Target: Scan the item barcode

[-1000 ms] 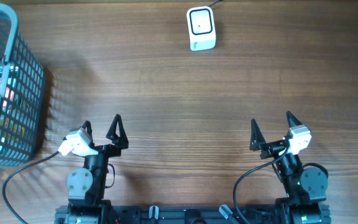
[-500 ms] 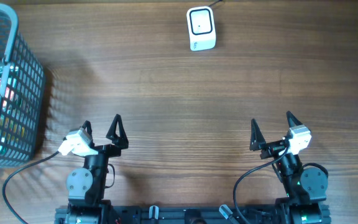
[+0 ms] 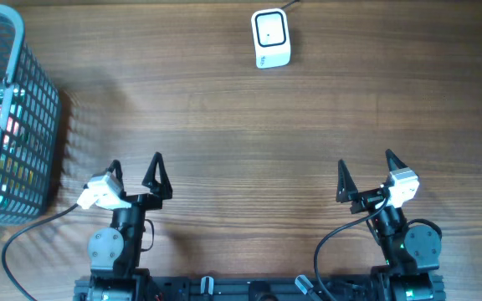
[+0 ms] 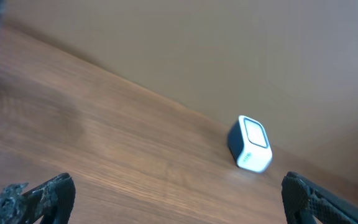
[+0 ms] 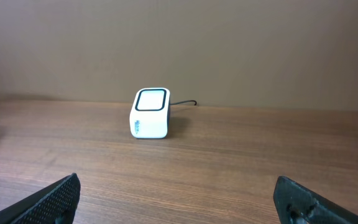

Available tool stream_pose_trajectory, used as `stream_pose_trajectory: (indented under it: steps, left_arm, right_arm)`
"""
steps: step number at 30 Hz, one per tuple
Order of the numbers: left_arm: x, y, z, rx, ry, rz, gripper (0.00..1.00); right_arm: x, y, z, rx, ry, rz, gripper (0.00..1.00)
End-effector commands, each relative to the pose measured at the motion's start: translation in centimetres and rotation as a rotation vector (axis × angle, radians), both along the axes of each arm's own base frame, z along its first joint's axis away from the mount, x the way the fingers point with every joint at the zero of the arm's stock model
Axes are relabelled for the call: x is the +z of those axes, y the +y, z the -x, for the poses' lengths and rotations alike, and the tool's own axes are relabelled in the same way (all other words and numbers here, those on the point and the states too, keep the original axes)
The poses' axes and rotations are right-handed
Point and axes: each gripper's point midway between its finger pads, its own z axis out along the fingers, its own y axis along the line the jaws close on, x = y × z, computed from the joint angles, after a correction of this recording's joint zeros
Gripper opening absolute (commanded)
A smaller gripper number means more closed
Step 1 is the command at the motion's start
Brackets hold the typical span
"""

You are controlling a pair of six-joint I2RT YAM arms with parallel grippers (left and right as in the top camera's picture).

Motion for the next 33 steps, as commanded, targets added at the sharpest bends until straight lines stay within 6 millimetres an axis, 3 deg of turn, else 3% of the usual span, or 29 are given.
stream_pose_trajectory:
  steps: [1, 4, 6, 10, 14, 17, 21, 23, 27, 33]
  left_arm:
    - [8.0, -0.7, 1.7, -0.047, -0.12, -0.03, 1.0]
    - [15.1, -0.4, 3.5, -0.036, -0.093, -0.081, 1.0]
    - [18.0, -0.4, 3.9, -0.038, -0.024, -0.124, 1.0]
    - [22.9, -0.1, 2.7, -0.056, 0.294, -0.235, 1.0]
    - [25.2, -0.1, -0.6, -0.069, 0.463, -0.241, 1.0]
    - [25.5, 0.0, -3.6, -0.066, 0.507, -0.277, 1.0]
    - [24.9, 4.5, -7.3, 0.153, 0.55, -0.387, 1.0]
    - [23.5, 7.0, -8.3, 0.202, 0.615, -0.422, 1.0]
    - [21.8, 12.9, -8.2, 0.345, 0.704, -0.362, 1.0]
    - [21.9, 21.1, -4.8, 0.574, 0.73, -0.259, 1.0]
  right_arm:
    - [0.1, 0.1, 0.0, 0.008, -0.005, -0.004, 1.0]
    - [0.1, 0.1, 0.0, 0.008, -0.005, -0.004, 1.0]
    - [0.1, 0.1, 0.0, 0.008, -0.005, -0.004, 1.0]
    - [0.1, 0.1, 0.0, 0.008, -0.005, -0.004, 1.0]
    - [0.1, 0.1, 0.0, 0.008, -0.005, -0.004, 1.0]
    - [0.1, 0.1, 0.0, 0.008, -0.006, -0.004, 1.0]
    - [0.1, 0.1, 0.0, 0.008, -0.006, -0.004, 1.0]
    - [0.1, 0.1, 0.0, 0.008, -0.005, -0.004, 1.0]
    - [0.1, 0.1, 0.0, 0.008, -0.006, -0.004, 1.0]
    - [0.1, 0.1, 0.0, 0.008, -0.006, -0.004, 1.0]
